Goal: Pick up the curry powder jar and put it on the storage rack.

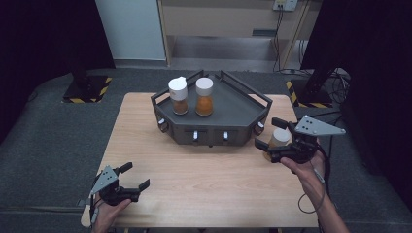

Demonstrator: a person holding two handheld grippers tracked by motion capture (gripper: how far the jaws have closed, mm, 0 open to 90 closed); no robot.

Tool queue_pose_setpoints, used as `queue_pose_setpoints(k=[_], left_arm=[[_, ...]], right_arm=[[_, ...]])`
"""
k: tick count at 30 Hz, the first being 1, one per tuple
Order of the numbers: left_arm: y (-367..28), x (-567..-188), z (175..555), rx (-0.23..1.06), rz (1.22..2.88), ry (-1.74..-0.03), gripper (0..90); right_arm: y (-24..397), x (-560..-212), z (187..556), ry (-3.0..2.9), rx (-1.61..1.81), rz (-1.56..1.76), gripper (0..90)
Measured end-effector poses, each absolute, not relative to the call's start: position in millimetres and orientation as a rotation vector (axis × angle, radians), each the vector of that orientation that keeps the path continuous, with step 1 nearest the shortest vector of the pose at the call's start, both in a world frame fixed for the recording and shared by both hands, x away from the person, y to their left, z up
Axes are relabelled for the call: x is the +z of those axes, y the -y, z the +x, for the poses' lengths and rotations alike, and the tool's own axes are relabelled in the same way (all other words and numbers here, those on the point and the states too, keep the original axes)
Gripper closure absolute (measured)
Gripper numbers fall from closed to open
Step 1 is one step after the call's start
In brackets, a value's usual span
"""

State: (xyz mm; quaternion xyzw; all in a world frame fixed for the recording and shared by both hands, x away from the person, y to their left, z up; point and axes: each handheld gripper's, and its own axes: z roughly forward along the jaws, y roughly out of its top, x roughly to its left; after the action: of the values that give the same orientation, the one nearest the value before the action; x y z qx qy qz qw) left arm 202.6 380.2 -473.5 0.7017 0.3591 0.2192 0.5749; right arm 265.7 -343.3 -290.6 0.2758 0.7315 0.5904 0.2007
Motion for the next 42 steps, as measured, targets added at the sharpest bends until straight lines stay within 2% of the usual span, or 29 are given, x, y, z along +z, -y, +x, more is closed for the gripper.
queue_pose_setpoints(k=[23, 42], left_arm=[[-380.4, -473.6, 202.6, 0.514, 1.643, -0.835, 0.8], [-380.0, -473.4, 203.1, 0.514, 1.65, -0.834, 0.8]], right_arm=[[363.0, -340.3, 204.4, -2.021, 1.519, 0.853, 4.9], [373.1, -384.5, 187.7, -2.0, 1.482, 0.954, 5.5]])
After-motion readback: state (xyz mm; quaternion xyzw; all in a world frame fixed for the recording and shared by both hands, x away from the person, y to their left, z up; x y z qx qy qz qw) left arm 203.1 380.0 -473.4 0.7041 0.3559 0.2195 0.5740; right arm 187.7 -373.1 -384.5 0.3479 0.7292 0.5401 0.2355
